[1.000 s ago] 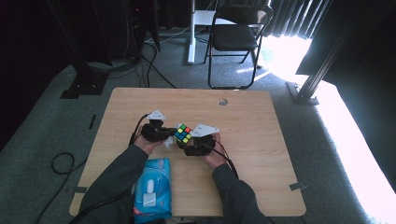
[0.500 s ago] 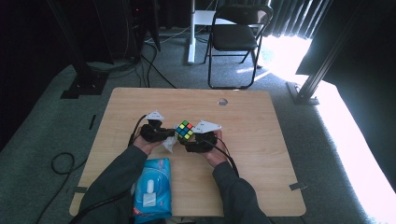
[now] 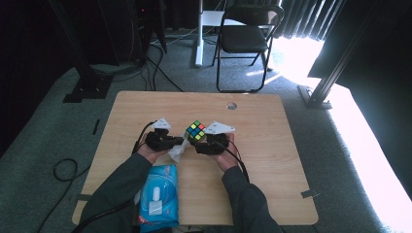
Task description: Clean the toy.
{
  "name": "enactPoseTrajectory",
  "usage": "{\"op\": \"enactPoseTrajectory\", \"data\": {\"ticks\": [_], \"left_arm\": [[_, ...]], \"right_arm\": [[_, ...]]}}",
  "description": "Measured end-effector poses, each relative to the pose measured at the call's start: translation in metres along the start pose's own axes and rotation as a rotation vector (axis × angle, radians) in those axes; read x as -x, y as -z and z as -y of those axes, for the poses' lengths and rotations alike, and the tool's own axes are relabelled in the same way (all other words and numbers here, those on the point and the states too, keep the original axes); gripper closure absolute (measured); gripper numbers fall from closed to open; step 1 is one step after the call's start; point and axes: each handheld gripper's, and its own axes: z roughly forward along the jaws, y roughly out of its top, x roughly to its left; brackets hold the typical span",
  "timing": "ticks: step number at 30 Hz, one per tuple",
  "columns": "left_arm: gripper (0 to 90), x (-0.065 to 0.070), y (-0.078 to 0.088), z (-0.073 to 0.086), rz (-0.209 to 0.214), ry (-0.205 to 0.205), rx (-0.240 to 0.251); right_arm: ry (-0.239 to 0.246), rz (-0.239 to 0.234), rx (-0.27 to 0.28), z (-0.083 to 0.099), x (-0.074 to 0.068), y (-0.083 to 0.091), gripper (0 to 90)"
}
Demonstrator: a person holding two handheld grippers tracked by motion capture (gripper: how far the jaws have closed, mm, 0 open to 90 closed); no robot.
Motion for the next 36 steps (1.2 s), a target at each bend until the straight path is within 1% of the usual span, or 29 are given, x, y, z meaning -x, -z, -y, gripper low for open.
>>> {"op": "enactPoseTrajectory", "data": {"ticks": [5,9,10,11,13,16,19,20,23,24,25,26,27,29,30,32,34,36], "left_arm": [[87.5,0.007,0.000,-0.002,0.016,-0.036,0.005],[87.5,0.011,-0.001,-0.003,0.030,-0.062,0.002],[87.5,0.011,-0.001,-0.003,0.030,-0.062,0.002],[87.5,0.011,-0.002,-0.003,0.017,-0.075,-0.008],[87.4,0.011,-0.003,-0.003,-0.022,-0.083,-0.039],[87.3,0.004,-0.010,0.000,-0.079,-0.090,-0.126],[86.8,-0.004,-0.016,0.005,-0.119,-0.081,-0.192],[86.3,-0.007,-0.017,0.006,-0.128,-0.071,-0.206],[84.2,-0.014,-0.022,0.012,-0.165,-0.063,-0.251],[83.3,-0.014,-0.022,0.012,-0.165,-0.063,-0.251],[83.3,-0.016,-0.023,0.014,-0.176,-0.060,-0.263],[79.9,-0.020,-0.026,0.017,-0.194,-0.054,-0.287],[77.7,-0.021,-0.027,0.017,-0.202,-0.048,-0.294],[71.8,-0.022,-0.028,0.018,-0.205,-0.040,-0.298],[67.3,-0.022,-0.028,0.018,-0.208,-0.038,-0.294],[57.6,-0.022,-0.028,0.017,-0.196,-0.034,-0.272],[50.4,-0.021,-0.027,0.017,-0.178,-0.030,-0.252],[45.4,-0.020,-0.026,0.017,-0.156,-0.027,-0.238]], "right_arm": [[-0.018,-0.001,0.009,-0.002,0.000,-0.002,33.9],[-0.020,0.004,0.011,-0.004,0.000,-0.003,33.9],[-0.020,0.006,0.011,-0.005,0.000,-0.003,33.9],[-0.020,0.007,0.011,-0.005,0.000,-0.003,33.9],[-0.019,0.008,0.009,-0.005,-0.001,-0.003,33.9],[-0.013,0.012,0.001,-0.003,-0.001,-0.004,33.9],[-0.014,0.012,-0.003,-0.001,-0.001,-0.004,33.9],[-0.014,0.011,-0.004,-0.001,-0.001,-0.004,33.9],[-0.014,0.010,-0.008,0.000,-0.001,-0.005,33.9],[-0.013,0.009,-0.008,0.000,-0.002,-0.006,33.9],[-0.013,0.009,-0.008,0.000,-0.002,-0.006,33.9],[-0.011,0.007,-0.010,0.000,-0.002,-0.006,33.9],[-0.011,0.006,-0.010,0.000,-0.003,-0.006,33.9],[-0.011,0.006,-0.010,0.000,-0.003,-0.006,33.9],[-0.011,0.006,-0.010,0.001,-0.003,-0.006,33.9],[-0.010,0.005,-0.010,0.001,-0.003,-0.007,33.9],[-0.009,0.003,-0.012,0.001,-0.003,-0.007,33.9],[-0.010,0.002,-0.014,0.001,-0.003,-0.007,33.9]]}}
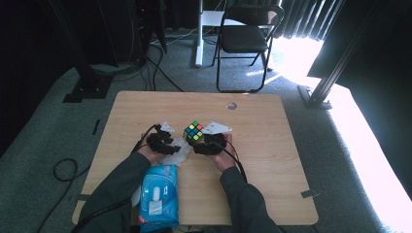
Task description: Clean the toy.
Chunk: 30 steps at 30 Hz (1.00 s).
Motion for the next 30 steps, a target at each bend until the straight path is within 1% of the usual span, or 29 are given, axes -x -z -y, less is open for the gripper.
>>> {"op": "enactPoseTrajectory", "data": {"ticks": [2,5,6,8,10,11,14,16,19,20,21,22,24,25,27,30], "left_arm": [[40.3,0.000,-0.002,0.000,0.005,-0.005,-0.006],[35.7,0.002,-0.009,0.001,0.019,-0.012,-0.047],[34.5,0.002,-0.011,0.001,0.024,-0.021,-0.064],[33.0,0.004,-0.014,0.001,0.014,-0.038,-0.082],[32.3,0.005,-0.015,0.001,0.010,-0.038,-0.090],[32.3,0.005,-0.018,0.001,-0.007,-0.038,-0.110],[33.2,0.003,-0.023,0.002,-0.031,-0.047,-0.147],[34.2,0.003,-0.023,0.003,-0.035,-0.040,-0.142],[40.1,0.002,-0.022,0.003,-0.037,-0.035,-0.144],[46.0,0.002,-0.021,0.003,-0.034,-0.034,-0.143],[53.4,0.001,-0.019,0.002,-0.034,-0.032,-0.148],[62.9,0.000,-0.019,0.002,-0.034,-0.031,-0.149],[76.8,-0.001,-0.017,0.003,-0.032,-0.030,-0.152],[81.0,-0.001,-0.017,0.004,-0.027,-0.031,-0.148],[84.9,-0.001,-0.015,0.004,-0.021,-0.041,-0.137],[85.9,-0.001,-0.008,0.003,-0.002,-0.040,-0.088]], "right_arm": [[0.000,0.000,0.001,0.000,0.000,0.000,33.9],[0.004,-0.003,0.000,0.000,0.000,-0.001,33.9],[0.004,-0.004,0.000,0.000,0.000,-0.001,33.9],[0.006,-0.005,-0.002,0.001,-0.001,-0.001,33.9],[0.006,-0.005,-0.002,0.001,-0.001,-0.001,33.9],[0.006,-0.005,-0.002,0.000,0.000,-0.001,33.9],[0.008,-0.005,-0.001,0.000,0.000,0.000,33.9],[0.006,-0.003,-0.001,0.000,0.000,0.000,33.9],[0.004,-0.001,-0.001,0.000,0.000,0.000,33.9],[0.003,-0.001,0.001,0.000,0.000,0.000,33.9],[0.003,-0.002,0.001,0.000,0.000,0.000,33.9],[0.003,-0.002,0.001,0.000,0.000,0.000,33.9],[0.004,-0.003,0.000,-0.001,0.000,0.000,33.9],[0.005,-0.004,0.001,-0.001,0.000,0.000,33.9],[0.006,-0.004,0.002,-0.002,0.000,0.000,33.8],[0.002,-0.003,0.005,-0.002,0.001,0.001,33.9]]}}
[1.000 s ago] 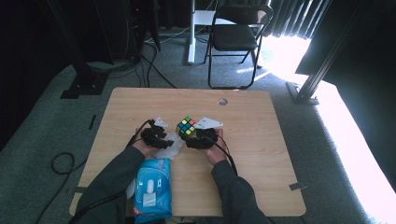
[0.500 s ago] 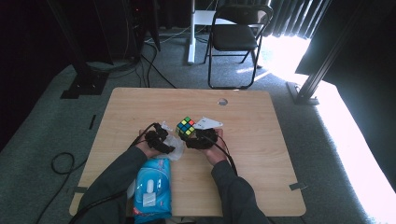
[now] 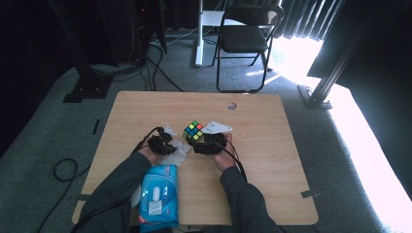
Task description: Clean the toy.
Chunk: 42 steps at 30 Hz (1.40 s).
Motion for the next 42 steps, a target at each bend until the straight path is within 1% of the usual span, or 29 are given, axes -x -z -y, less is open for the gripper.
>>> {"op": "enactPoseTrajectory", "data": {"ticks": [3,4,5,6,7,9,10,11,17,21,25,26,27,28,29,31,33,35,36,37,42], "left_arm": [[86.3,0.000,0.008,-0.001,0.007,0.008,0.055],[86.4,0.000,0.011,-0.002,0.009,0.005,0.067],[86.4,0.000,0.011,-0.002,0.009,0.005,0.067],[86.4,0.001,0.016,-0.003,0.013,0.012,0.105],[86.4,0.001,0.018,-0.003,0.015,0.010,0.124],[86.5,0.002,0.023,-0.005,0.033,0.007,0.157],[86.5,0.002,0.023,-0.005,0.033,0.007,0.157],[86.5,0.006,0.025,-0.007,0.031,-0.014,0.173],[86.4,0.022,0.029,-0.017,0.057,-0.073,0.218],[86.4,0.032,0.032,-0.022,0.062,-0.102,0.251],[86.4,0.042,0.032,-0.023,0.083,-0.147,0.259],[86.3,0.042,0.032,-0.023,0.083,-0.147,0.259],[86.3,0.047,0.032,-0.024,0.090,-0.166,0.261],[86.3,0.047,0.032,-0.024,0.090,-0.166,0.261],[86.3,0.050,0.031,-0.025,0.098,-0.179,0.263],[86.2,0.052,0.030,-0.026,0.101,-0.192,0.260],[86.2,0.051,0.030,-0.026,0.100,-0.193,0.260],[86.2,0.050,0.030,-0.026,0.103,-0.186,0.267],[86.1,0.046,0.031,-0.025,0.096,-0.170,0.273],[86.0,0.045,0.031,-0.025,0.091,-0.164,0.275],[85.5,0.035,0.034,-0.022,0.036,-0.119,0.305]], "right_arm": [[-0.004,0.001,-0.003,0.000,0.000,0.000,33.9],[-0.002,0.001,-0.004,0.001,0.000,0.000,33.9],[-0.002,0.001,-0.004,0.001,0.000,0.000,33.9],[-0.001,0.000,-0.004,0.001,0.000,0.000,33.9],[-0.001,0.000,-0.005,0.001,0.000,0.000,33.9],[0.002,-0.002,-0.006,0.002,-0.001,-0.001,33.9],[0.000,-0.002,-0.006,0.002,-0.001,-0.001,33.9],[-0.002,-0.003,-0.006,0.002,-0.001,-0.001,33.9],[-0.001,-0.007,-0.002,-0.001,-0.002,-0.002,33.9],[0.003,-0.011,0.001,-0.003,-0.003,-0.002,33.9],[-0.012,-0.012,0.015,-0.005,-0.001,-0.001,33.9],[-0.012,-0.012,0.015,-0.005,-0.001,-0.001,33.9],[-0.012,-0.011,0.017,-0.005,-0.001,-0.001,33.9],[-0.012,-0.011,0.017,-0.005,-0.001,-0.001,33.9],[-0.017,-0.014,0.021,-0.006,0.000,0.000,33.9],[-0.017,-0.011,0.023,-0.006,0.000,0.000,33.9],[-0.020,-0.013,0.024,-0.006,0.000,0.000,33.9],[-0.025,-0.016,0.026,-0.006,0.001,0.001,33.9],[-0.046,-0.031,0.034,-0.005,0.002,0.001,33.9],[-0.047,-0.032,0.035,-0.005,0.002,0.001,33.9],[-0.039,-0.035,0.036,-0.005,0.000,0.002,33.9]]}}
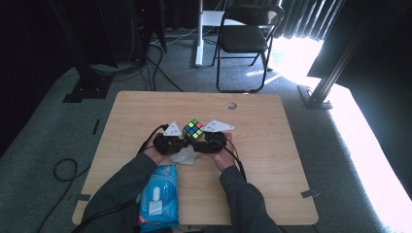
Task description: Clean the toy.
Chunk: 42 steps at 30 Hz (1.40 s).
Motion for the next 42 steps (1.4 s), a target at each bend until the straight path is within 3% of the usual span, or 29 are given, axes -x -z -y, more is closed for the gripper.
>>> {"op": "enactPoseTrajectory", "data": {"ticks": [6,11,19,25,28,34,35,40,42], "left_arm": [[85.4,-0.011,0.007,0.003,-0.053,0.034,0.020],[85.5,-0.009,0.003,0.005,-0.044,0.021,0.004],[85.5,0.000,0.001,0.002,-0.008,-0.012,0.011],[85.4,0.011,-0.001,-0.002,0.057,-0.066,0.010],[85.4,0.012,-0.001,-0.001,0.063,-0.072,0.008],[85.5,-0.001,0.005,0.004,0.030,-0.007,0.035],[85.6,-0.007,0.008,0.006,0.024,0.025,0.049],[85.6,-0.020,0.017,0.011,-0.017,0.079,0.071],[85.6,-0.026,0.024,0.014,-0.047,0.115,0.103]], "right_arm": [[-0.001,-0.004,-0.005,0.000,0.001,0.001,33.9],[-0.001,-0.007,-0.010,0.002,-0.001,-0.001,33.9],[-0.010,-0.013,0.000,0.000,-0.001,-0.002,33.9],[-0.018,-0.014,0.012,-0.004,0.000,0.000,33.9],[-0.021,-0.017,0.013,-0.002,0.001,0.000,33.9],[-0.027,-0.015,0.008,0.001,0.002,0.001,33.9],[-0.026,-0.014,0.006,0.001,0.002,0.001,33.9],[-0.025,-0.013,-0.004,0.004,0.004,0.001,33.9],[-0.020,-0.007,-0.016,0.005,0.003,0.000,33.9]]}}
